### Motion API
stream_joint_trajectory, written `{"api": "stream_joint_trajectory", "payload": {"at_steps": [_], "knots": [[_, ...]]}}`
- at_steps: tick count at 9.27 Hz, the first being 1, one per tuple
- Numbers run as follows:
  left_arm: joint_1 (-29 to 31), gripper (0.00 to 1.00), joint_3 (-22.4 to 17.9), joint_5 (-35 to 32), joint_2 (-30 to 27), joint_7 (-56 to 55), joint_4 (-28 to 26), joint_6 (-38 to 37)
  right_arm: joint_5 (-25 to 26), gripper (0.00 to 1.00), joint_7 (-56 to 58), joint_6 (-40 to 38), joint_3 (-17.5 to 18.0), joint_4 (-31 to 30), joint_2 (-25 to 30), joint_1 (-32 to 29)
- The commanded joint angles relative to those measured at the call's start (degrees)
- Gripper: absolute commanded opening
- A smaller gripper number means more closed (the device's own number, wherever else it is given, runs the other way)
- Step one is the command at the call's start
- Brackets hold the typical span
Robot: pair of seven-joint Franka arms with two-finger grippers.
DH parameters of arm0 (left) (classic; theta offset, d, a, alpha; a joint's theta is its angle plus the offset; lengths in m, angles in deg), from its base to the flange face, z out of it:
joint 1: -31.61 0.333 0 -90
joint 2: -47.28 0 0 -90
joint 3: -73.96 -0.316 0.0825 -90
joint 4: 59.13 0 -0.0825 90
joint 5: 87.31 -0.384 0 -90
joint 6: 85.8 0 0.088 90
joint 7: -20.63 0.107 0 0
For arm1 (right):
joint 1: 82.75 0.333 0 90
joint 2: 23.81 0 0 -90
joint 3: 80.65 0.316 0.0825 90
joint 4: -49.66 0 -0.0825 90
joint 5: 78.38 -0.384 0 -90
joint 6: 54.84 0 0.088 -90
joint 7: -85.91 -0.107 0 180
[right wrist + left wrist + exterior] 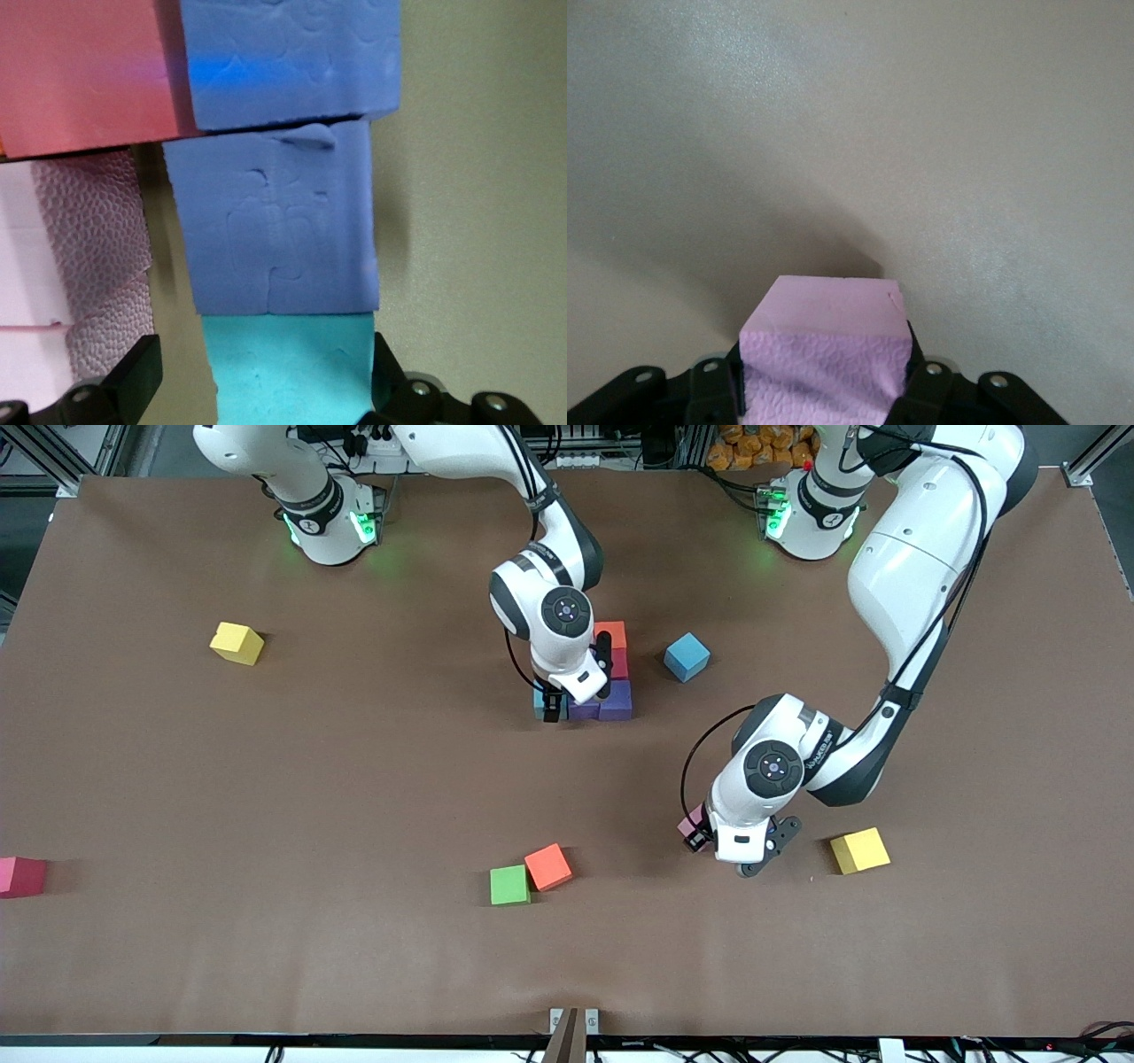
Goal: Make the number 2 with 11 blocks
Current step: 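Press the cyan cube under the purple cubes with the right gripper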
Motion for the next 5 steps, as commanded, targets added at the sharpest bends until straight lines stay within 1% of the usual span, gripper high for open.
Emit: {"api": "stream_joint_trajectory", "payload": {"at_steps": [1,5], "knots": [[0.1,0.0,-0.09,1.03,-0.83,1.68,-0.11,-0.05,0.6,1.0,0.21,0.55,1.08,-0.69,0.62,-0.91],[0.71,0.0,0.0,1.2,-1.62,4.58,-0.11,-0.49,0.69,1.0,0.65,0.2,1.08,-0.69,0.88,-1.0]]}}
